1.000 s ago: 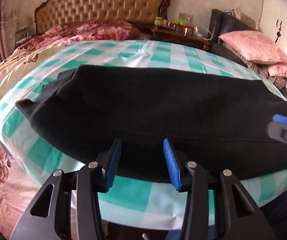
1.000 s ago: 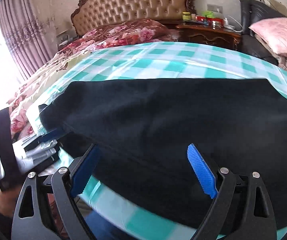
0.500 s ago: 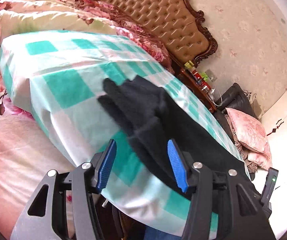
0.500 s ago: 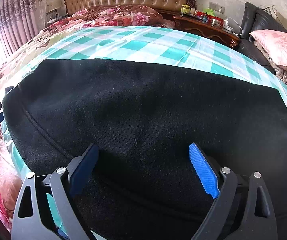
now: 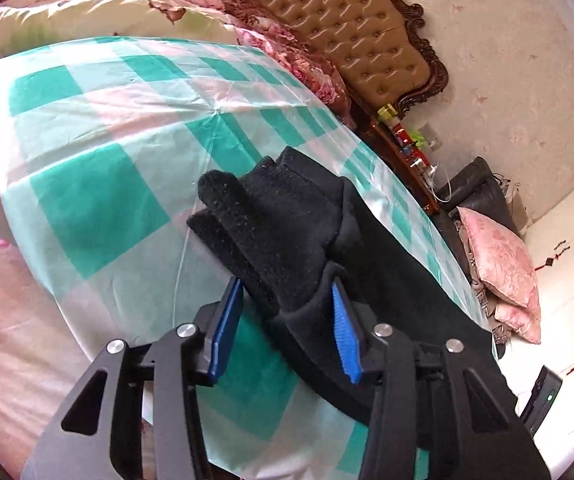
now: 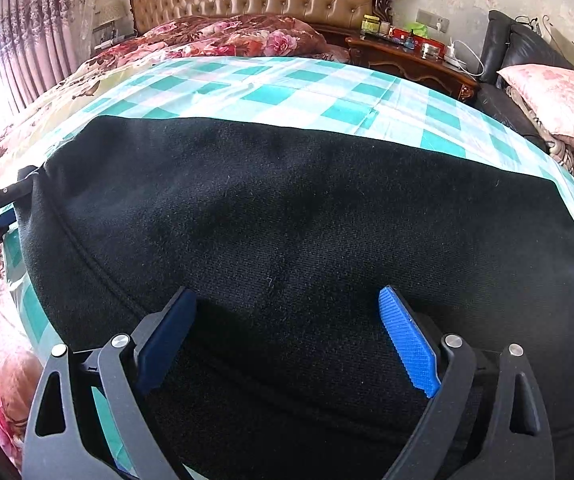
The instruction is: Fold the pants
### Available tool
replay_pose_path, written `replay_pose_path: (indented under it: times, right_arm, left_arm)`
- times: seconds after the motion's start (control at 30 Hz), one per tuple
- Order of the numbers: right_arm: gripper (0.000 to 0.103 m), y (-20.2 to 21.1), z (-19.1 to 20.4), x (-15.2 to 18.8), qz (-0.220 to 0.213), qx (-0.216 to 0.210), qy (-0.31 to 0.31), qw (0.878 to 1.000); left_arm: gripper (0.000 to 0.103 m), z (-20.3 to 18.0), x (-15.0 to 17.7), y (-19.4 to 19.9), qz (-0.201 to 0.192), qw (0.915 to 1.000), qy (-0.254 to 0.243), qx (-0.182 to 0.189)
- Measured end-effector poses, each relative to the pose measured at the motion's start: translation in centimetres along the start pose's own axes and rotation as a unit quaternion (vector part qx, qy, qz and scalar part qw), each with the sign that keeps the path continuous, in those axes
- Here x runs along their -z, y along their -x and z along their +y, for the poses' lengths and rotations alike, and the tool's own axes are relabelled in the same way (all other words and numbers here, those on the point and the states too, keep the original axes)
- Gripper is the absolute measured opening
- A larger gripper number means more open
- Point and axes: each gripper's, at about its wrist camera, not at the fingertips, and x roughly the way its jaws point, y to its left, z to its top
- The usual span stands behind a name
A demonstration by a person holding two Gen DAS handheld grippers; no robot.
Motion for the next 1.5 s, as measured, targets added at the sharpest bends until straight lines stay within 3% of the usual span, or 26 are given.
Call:
replay_pose_path:
  times: [0.2,0.3,0.5,0.6,0.7,0.83,0.93,1.03,1.1,1.17,1.23,1.5]
  right_arm:
    - [0.09,0.0,0.0,0.1,-0.004,-0.001,-0.001,1.0]
    - [0.09,0.0,0.0,0.1,-0.005,-0.002,-0.001,1.0]
    - [0.089,0.1,-0.1,0.0,-0.002,-0.004,0.0,1.0]
    - [0.081,0.8,-0.2,-0.7,0.003,-0.017,0.0,1.0]
    - [0.081,1.9,-0.5,-3.1,-0.007,-0.031,-0.006,0.999]
    - [0.081,0.4,-0.5,-8.1,0.03,-0.058,-0.019,0.998]
    - [0.079,-1.5,0.9,-10.5,0.041,-0.058,0.021,0.997]
    - [0.07,-4.6,2.2,-11.4,0.065,-0.018,0.056,0.996]
    - [0.069,-6.4,2.2,-11.2,0.084,0.008,0.06,0.995]
    - [0.069,-6.7,2.4,-10.6,0.07,0.02,0.073,0.995]
    - [0.069,-6.7,2.3,-10.4,0.067,0.022,0.072,0.995]
    - [0.07,-6.8,1.8,-10.6,0.067,0.013,0.068,0.995]
  left_arm:
    - [0.048,0.2,1.9,0.3,0.033,0.9961,0.075,0.033]
    - [0.049,-0.4,2.9,-0.3,0.045,0.9944,0.085,0.043]
    - [0.05,-0.7,2.6,-1.7,0.029,0.9944,0.093,0.042]
    - [0.028,-0.8,2.6,-1.9,0.026,0.9959,0.083,0.023]
    - [0.022,-0.3,2.5,-1.6,0.025,0.9952,0.088,0.034]
    - [0.019,-0.8,2.4,-1.3,0.021,0.9957,0.082,0.036]
    - [0.019,-1.0,2.1,-1.1,0.019,0.995,0.089,0.041]
    - [0.019,-1.3,1.7,-0.8,0.014,0.994,0.095,0.051]
    - [0.029,-1.1,1.7,-0.8,0.015,0.9923,0.107,0.059]
    - [0.037,-0.9,1.8,-1.1,0.026,0.9915,0.115,0.054]
    - [0.037,-0.6,2.1,-1.3,0.037,0.9919,0.116,0.036]
    - [0.034,0.2,2.0,-1.5,0.03,0.9903,0.13,0.036]
